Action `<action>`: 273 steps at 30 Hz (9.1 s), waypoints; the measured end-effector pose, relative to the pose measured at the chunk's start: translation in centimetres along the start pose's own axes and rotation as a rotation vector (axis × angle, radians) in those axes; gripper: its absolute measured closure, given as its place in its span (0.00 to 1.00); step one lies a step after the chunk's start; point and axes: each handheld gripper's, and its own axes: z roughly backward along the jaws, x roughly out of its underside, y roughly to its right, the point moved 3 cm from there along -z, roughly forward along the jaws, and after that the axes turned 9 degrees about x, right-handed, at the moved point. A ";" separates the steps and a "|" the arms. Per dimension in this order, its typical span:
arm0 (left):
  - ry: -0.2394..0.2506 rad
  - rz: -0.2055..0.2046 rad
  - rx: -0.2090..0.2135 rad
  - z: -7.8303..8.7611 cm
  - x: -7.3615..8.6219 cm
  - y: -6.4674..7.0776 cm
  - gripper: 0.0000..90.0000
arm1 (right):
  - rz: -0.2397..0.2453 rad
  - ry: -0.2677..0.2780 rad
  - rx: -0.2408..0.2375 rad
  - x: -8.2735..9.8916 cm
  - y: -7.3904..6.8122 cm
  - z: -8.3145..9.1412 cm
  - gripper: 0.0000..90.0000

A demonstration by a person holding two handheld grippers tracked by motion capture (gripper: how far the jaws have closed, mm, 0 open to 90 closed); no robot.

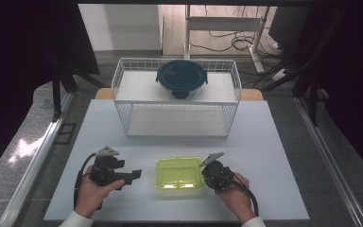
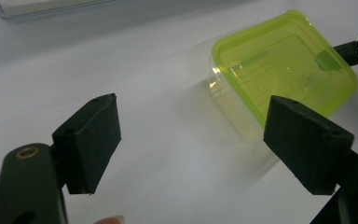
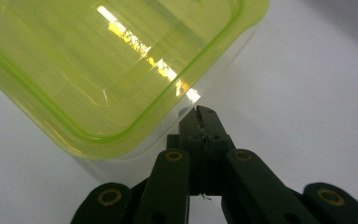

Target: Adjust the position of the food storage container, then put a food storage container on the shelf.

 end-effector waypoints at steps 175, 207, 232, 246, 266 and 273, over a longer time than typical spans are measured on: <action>0.196 0.036 0.308 2.7 -11.6 4.8 0.87 | -0.440 0.461 -0.358 -7.7 7.4 11.5 0.85; 0.251 -0.050 0.305 6.0 -20.5 5.6 0.87 | -0.433 0.586 -0.352 -13.4 12.5 16.2 0.85; 0.270 -0.053 0.296 6.5 -26.1 4.0 0.87 | -0.454 0.608 -0.343 -17.7 15.8 16.8 0.85; 0.275 -0.055 0.282 6.7 -28.6 3.5 0.87 | -0.467 0.582 -0.327 -20.1 17.6 17.4 0.86; 0.253 0.102 0.303 3.6 -30.1 0.1 0.87 | -0.617 0.475 -0.396 -21.8 19.9 13.3 0.86; 0.249 0.179 0.336 2.7 -30.7 -1.4 0.83 | -0.701 0.466 -0.443 -22.4 20.9 11.7 0.84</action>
